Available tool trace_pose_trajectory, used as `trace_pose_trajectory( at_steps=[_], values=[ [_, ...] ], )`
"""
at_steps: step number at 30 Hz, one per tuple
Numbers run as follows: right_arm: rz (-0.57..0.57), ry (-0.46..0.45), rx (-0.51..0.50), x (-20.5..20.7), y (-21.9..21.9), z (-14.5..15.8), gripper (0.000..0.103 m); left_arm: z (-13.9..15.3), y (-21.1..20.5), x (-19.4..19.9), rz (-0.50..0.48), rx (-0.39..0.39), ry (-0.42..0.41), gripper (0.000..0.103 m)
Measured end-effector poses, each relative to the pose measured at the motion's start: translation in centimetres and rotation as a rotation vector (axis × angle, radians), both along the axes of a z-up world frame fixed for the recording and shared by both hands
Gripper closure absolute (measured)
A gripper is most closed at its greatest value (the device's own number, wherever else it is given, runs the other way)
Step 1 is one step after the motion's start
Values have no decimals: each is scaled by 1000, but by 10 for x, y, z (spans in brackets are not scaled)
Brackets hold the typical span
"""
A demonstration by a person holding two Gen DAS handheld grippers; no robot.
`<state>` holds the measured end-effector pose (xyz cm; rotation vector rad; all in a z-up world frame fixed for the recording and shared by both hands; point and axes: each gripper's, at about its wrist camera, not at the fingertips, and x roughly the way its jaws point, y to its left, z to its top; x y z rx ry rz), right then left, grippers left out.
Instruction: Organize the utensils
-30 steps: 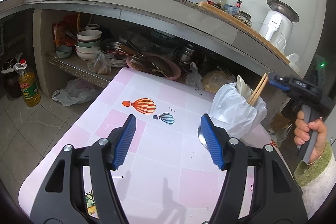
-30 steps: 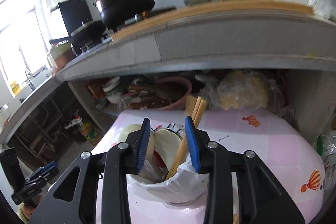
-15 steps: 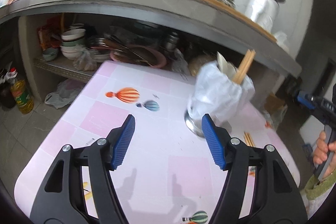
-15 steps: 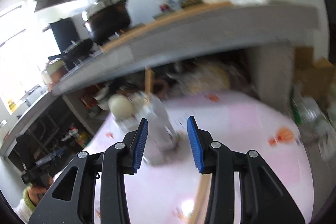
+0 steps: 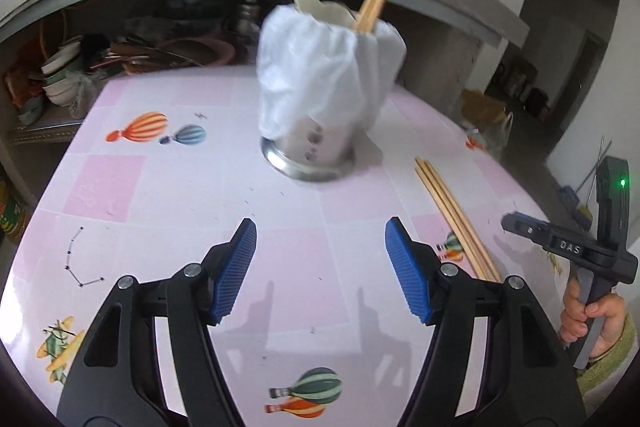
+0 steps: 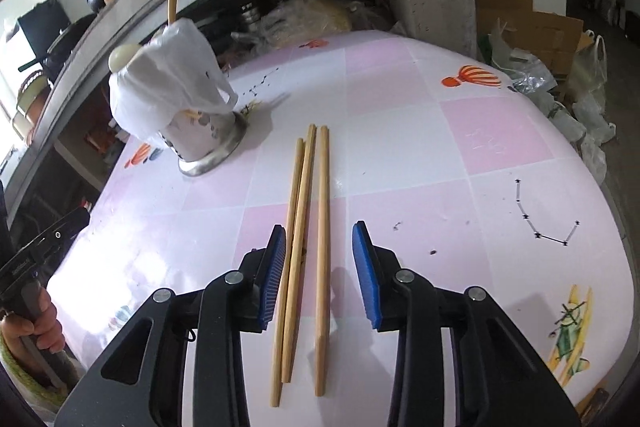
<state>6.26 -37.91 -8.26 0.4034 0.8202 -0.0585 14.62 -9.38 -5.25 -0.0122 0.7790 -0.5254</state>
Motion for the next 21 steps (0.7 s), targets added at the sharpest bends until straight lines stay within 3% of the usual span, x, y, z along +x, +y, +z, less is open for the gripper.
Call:
trace_pose_trajectory(
  at_steps=[11, 21],
  values=[
    [65, 86, 4, 19, 8, -32, 83, -11, -27, -4, -25, 71, 34, 39],
    [91, 89, -18, 23, 11, -35, 93, -17, -55, 0, -71, 106, 44, 39]
  ],
)
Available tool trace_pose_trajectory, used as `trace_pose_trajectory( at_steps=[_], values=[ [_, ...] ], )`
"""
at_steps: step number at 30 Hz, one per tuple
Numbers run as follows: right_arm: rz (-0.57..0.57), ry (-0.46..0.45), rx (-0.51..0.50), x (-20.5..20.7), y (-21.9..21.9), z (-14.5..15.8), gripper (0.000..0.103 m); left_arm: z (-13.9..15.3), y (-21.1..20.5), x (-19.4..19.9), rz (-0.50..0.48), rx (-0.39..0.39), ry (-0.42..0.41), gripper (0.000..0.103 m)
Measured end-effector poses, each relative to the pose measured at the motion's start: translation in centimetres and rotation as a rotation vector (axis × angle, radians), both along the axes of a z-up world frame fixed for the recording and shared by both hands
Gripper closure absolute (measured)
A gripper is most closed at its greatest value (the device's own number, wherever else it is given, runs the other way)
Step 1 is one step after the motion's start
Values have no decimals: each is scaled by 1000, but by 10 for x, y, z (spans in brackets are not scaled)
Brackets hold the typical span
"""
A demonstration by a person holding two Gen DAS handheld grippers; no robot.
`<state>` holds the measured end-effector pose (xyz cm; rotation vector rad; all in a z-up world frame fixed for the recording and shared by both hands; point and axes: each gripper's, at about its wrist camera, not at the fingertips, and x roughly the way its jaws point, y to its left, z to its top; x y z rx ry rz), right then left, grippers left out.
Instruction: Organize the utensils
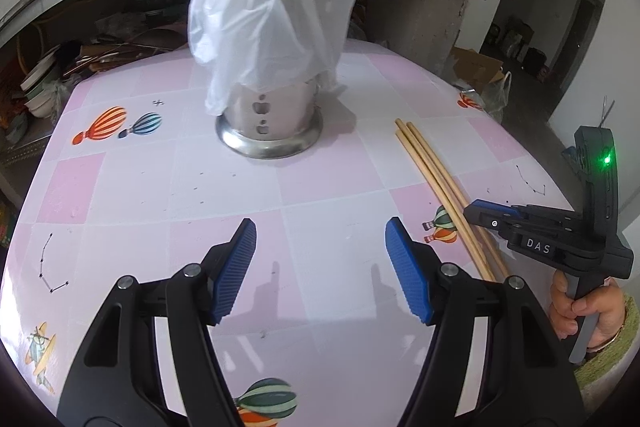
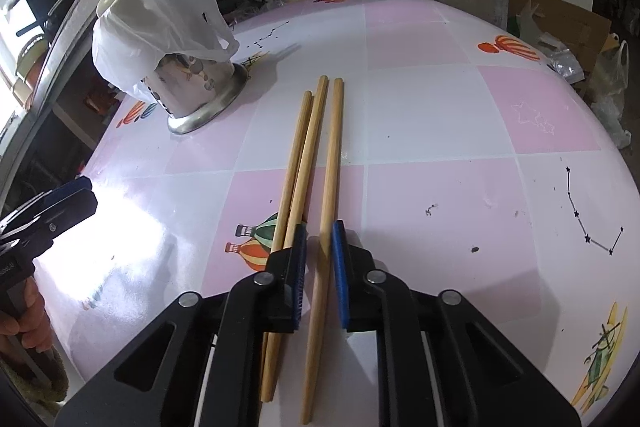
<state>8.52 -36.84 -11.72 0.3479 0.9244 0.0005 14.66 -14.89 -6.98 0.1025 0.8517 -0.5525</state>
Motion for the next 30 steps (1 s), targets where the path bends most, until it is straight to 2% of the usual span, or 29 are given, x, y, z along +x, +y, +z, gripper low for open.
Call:
trace_pose_trajectory(
  at_steps=[12, 17, 21, 30],
  values=[
    [-58, 10, 75, -8, -20, -3, 96, -3, -51, 21, -108, 5, -15, 40],
    [-60, 13, 91, -12, -23, -4, 96, -11, -86, 39, -166, -12, 21, 53],
    [-58, 12, 96, -13, -24, -4, 96, -24, -114, 58, -189, -17, 84, 62],
    [-56, 9, 115, -13, -26, -5, 96, -48, -151, 81, -197, 23, 151, 82]
  ],
)
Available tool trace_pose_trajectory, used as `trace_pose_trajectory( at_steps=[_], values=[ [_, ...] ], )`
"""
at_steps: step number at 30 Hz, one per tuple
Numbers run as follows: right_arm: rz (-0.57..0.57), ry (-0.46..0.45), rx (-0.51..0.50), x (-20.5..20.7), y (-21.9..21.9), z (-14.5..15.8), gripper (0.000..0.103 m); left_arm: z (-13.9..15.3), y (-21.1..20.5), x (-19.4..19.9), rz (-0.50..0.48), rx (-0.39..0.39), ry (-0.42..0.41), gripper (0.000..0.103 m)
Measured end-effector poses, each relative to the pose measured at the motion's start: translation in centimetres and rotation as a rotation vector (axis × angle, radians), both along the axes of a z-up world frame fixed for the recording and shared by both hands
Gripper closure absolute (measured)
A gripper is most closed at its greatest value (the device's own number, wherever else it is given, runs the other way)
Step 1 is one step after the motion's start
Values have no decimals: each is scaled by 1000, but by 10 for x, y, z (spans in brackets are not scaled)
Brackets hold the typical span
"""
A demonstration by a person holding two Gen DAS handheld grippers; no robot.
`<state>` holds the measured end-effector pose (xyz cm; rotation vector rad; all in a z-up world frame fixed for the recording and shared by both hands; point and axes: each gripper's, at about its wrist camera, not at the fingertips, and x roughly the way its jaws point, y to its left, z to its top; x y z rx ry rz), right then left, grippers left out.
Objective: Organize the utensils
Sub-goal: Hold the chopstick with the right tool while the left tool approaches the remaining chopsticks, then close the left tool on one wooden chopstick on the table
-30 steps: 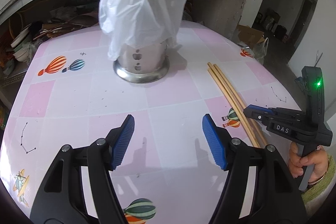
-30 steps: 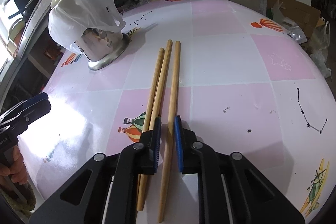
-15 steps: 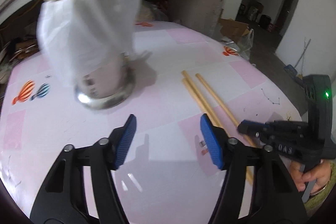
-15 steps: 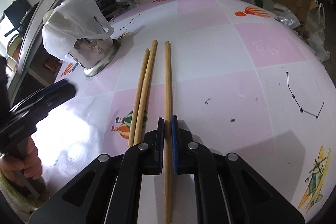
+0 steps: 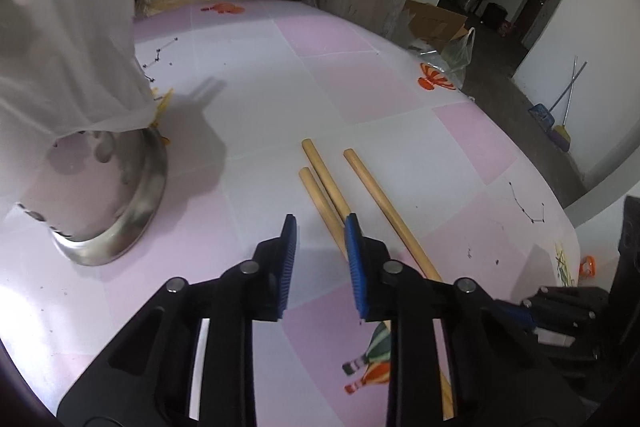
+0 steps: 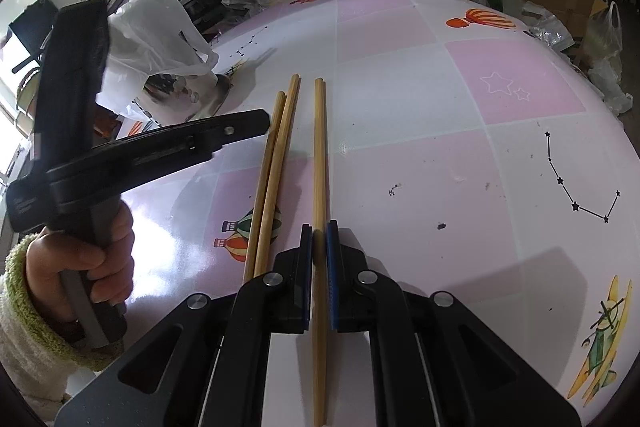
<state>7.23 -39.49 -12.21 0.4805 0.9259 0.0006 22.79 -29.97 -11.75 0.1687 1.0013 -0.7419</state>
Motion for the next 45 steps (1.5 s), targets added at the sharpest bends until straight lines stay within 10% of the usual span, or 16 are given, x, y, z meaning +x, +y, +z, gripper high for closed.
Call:
trace_pose_trajectory(
  at_steps=[22, 45],
  values=[
    [0, 4, 0, 0, 1, 1, 96, -3, 14, -18, -12, 127, -114, 94],
    [13, 44, 64, -32, 8, -1, 96, -1, 85, -47, 24, 134, 37, 95]
  ],
)
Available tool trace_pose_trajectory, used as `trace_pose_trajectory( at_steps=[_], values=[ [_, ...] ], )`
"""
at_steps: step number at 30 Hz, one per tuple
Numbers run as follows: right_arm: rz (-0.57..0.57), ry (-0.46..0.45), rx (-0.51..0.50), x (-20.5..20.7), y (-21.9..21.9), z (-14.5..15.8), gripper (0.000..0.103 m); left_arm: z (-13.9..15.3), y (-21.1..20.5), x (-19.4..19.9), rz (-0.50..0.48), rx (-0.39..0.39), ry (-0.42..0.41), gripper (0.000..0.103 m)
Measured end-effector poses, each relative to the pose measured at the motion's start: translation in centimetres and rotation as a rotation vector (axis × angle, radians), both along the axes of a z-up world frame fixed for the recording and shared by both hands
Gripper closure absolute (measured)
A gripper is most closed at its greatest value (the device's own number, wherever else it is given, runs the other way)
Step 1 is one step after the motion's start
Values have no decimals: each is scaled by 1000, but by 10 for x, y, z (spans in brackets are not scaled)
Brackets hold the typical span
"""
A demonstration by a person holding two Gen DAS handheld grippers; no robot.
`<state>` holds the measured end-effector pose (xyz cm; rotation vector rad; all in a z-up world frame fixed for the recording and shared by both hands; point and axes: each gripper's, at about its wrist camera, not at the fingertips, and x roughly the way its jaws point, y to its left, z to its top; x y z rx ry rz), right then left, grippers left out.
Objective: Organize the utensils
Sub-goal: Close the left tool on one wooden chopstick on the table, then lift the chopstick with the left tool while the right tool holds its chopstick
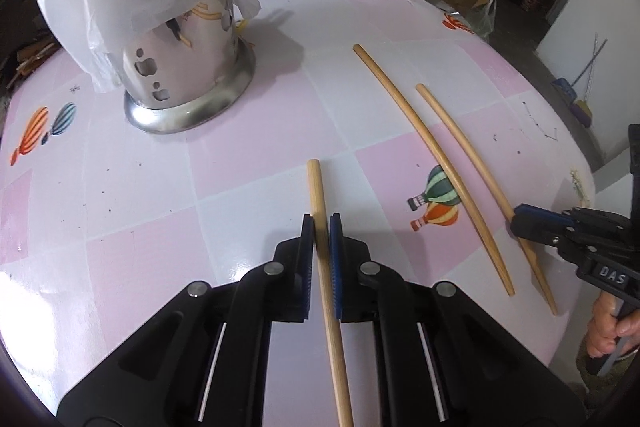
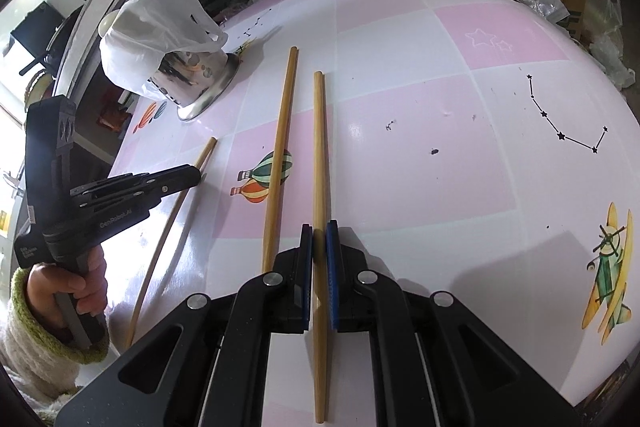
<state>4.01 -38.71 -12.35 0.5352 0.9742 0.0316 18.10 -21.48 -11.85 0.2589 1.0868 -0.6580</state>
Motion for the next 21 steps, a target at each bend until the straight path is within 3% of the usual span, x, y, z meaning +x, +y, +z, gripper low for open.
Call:
trace_pose_trajectory(
  at_steps=[5, 10, 14, 16, 21],
  values=[
    [-1, -2, -2, 0, -1, 0, 96, 1, -5, 9, -24, 24, 19, 84],
    [-1, -2, -2, -1, -1, 0, 96, 2, -15, 16, -68, 60, 28, 83],
    [-2, -2, -2, -1, -1, 0, 96, 2, -22, 18, -86, 95, 17, 86],
    [-3, -2, 0, -1, -1, 0, 96, 1, -27, 16, -87, 119, -3, 92],
    [-3, -2, -1, -1, -1, 0, 96, 0, -25, 17, -57, 100, -4, 96]
  ],
)
